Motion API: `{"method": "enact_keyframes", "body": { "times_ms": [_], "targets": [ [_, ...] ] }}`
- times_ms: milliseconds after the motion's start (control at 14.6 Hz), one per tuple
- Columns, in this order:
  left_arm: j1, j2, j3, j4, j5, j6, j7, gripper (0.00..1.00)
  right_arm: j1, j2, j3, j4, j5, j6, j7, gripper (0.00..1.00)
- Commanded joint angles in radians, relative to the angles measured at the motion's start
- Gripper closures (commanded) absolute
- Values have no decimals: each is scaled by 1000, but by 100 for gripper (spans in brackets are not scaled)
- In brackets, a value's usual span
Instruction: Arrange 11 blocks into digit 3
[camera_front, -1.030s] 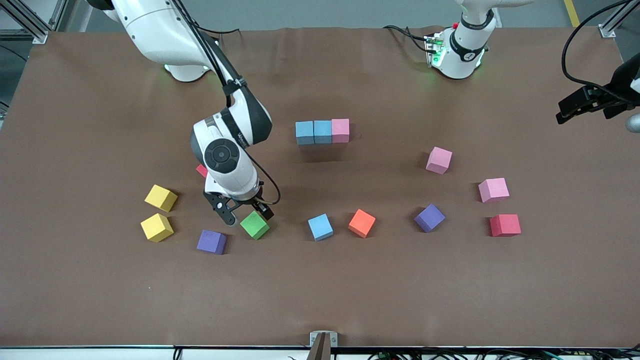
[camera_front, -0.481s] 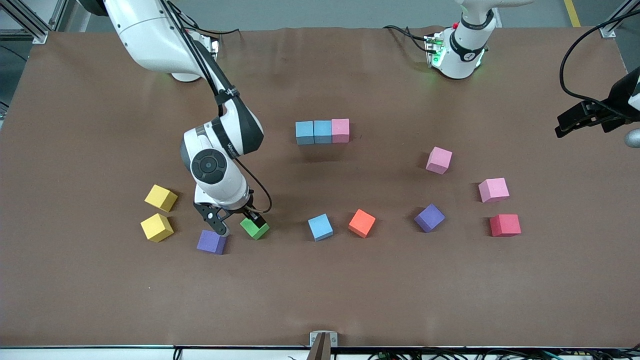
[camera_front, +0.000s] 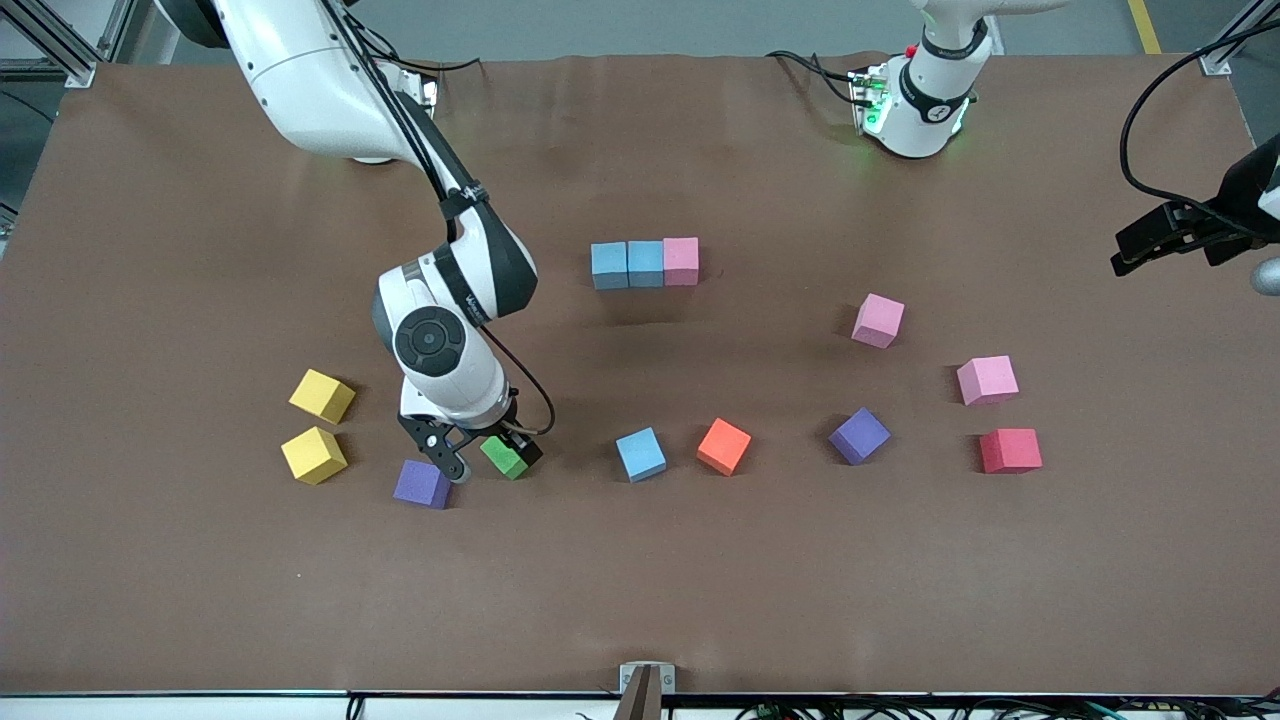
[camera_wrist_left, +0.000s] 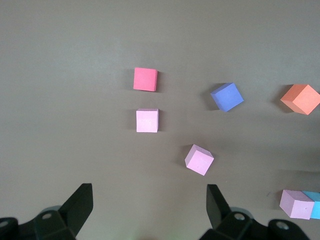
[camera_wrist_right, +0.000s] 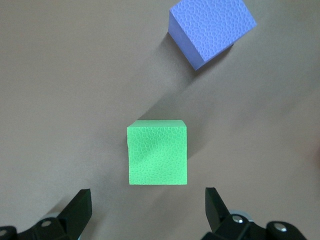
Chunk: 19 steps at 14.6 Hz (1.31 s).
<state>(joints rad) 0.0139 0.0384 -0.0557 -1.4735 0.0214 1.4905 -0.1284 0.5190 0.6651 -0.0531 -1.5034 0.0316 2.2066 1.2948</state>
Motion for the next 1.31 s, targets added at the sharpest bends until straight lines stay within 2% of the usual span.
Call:
{"method": "enact_keyframes", "body": {
  "times_ms": [0, 412, 618, 1030, 1237],
  "targets": [
    [3, -3, 1, 9, -12, 1, 12, 0, 33, 80, 9, 122, -6, -16, 136, 0],
    [3, 5, 1, 6, -14, 5, 12, 0, 142, 342, 13, 527, -2, -166, 415, 0],
    [-6, 67, -6, -17, -14, 49, 9, 0, 151, 381, 32, 552, -1, -156, 462, 0],
    [-28, 113, -10, -217, -27, 278, -25, 0, 150, 416, 35, 611, -1, -90, 503, 0],
    [-64, 176, -10, -225, -37, 346, -123, 0, 147, 433, 35, 617, -1, -45, 534, 0]
  ]
}}
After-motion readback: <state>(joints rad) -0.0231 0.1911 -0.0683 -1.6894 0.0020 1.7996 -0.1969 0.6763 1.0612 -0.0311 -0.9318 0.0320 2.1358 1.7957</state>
